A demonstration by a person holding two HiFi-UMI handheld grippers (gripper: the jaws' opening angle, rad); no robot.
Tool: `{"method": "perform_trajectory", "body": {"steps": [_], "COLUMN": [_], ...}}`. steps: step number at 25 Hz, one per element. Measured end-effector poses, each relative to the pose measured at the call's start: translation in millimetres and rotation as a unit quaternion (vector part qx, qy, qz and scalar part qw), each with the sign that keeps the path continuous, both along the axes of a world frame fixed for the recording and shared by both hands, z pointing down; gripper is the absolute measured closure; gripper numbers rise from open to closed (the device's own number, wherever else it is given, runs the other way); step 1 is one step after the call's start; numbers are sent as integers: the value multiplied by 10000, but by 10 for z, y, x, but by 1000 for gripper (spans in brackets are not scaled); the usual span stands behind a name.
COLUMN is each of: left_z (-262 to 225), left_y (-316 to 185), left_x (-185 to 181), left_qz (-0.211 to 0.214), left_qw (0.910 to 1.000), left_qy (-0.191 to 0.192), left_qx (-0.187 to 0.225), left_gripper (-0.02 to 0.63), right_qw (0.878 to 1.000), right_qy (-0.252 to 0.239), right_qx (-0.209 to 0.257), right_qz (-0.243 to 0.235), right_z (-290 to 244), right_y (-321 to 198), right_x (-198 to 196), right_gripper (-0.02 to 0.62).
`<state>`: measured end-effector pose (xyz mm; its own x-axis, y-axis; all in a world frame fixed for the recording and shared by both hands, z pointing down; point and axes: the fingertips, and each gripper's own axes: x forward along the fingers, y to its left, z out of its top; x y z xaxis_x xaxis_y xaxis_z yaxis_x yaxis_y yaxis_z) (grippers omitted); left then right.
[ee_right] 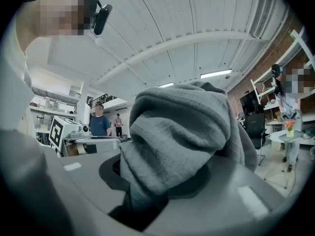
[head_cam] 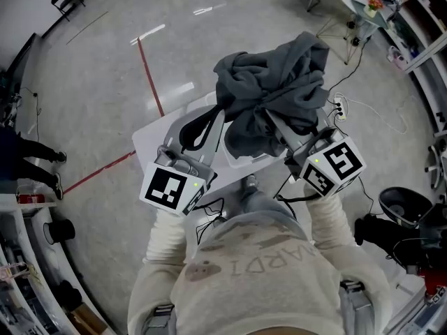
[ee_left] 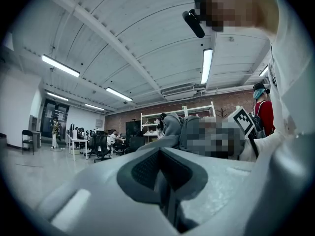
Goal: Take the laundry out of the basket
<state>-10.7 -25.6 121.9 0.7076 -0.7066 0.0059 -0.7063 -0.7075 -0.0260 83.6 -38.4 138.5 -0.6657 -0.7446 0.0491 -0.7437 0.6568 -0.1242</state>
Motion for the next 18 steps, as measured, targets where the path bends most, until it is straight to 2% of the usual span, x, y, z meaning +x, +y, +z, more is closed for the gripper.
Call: {"method": "perform_trajectory", "body": {"steps": [7,18], "left_z": [-8,-100], "left_y": [198,279], "left_x": [80,-162], "left_qz": [7,-8], "left_qw": [10000,10000], "left_qy": [-1,53], "left_qx": [87,77], "left_gripper": [606,606], "right_qw": [9998,9995], "right_qy": [-49,-91], "right_qx": [165,270], "right_qz": [124,155], "right_z": [-103,-283], "right_y": [147,214], "right_x": [132,-75], "right_gripper": [423,423]}}
